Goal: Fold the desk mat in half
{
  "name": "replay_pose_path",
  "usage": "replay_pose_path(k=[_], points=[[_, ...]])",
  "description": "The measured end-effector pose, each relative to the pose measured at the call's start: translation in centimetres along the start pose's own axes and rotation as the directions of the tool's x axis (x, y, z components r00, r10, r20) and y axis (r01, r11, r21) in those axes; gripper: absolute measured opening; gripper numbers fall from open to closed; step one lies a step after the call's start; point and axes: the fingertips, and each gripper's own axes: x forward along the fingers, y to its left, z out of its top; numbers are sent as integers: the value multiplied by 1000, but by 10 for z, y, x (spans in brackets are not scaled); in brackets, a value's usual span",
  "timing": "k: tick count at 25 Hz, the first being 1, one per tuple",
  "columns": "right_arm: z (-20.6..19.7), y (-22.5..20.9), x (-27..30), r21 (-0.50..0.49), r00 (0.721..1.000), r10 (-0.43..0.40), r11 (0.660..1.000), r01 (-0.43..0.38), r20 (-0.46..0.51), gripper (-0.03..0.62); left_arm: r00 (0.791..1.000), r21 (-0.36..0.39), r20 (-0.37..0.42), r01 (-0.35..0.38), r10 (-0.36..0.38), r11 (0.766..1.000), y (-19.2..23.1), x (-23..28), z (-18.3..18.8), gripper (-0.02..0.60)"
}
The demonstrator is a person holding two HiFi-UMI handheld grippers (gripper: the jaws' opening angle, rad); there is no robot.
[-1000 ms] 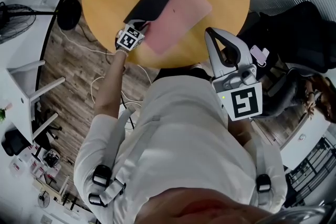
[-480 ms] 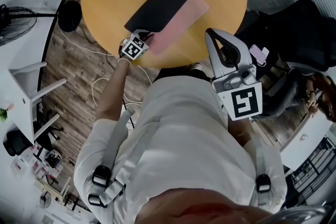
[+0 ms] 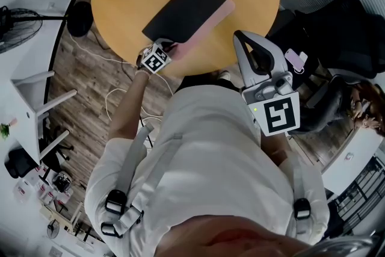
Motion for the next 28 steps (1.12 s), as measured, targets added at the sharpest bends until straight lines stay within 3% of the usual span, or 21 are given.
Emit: replay_pose_path(k=[9,17,23,28], points=[[-1,1,-14,3,1000,8,1000,-8,5,5,999,53,-50,24,-21,998,-24,1,-9,38],[0,7,-22,1,1000,8,1000,-8,15,5,995,146,-93,33,-20,989,-37,1,-19,38],[-3,10,-32,7,1000,0,1000,0,10,5,990,209,-140,10,20,978,-42,7,-30,51],[-3,11,-38,6,1000,-7,1000,7,4,5,992,147,-107,-52,68,988,-45,7,-33,99]])
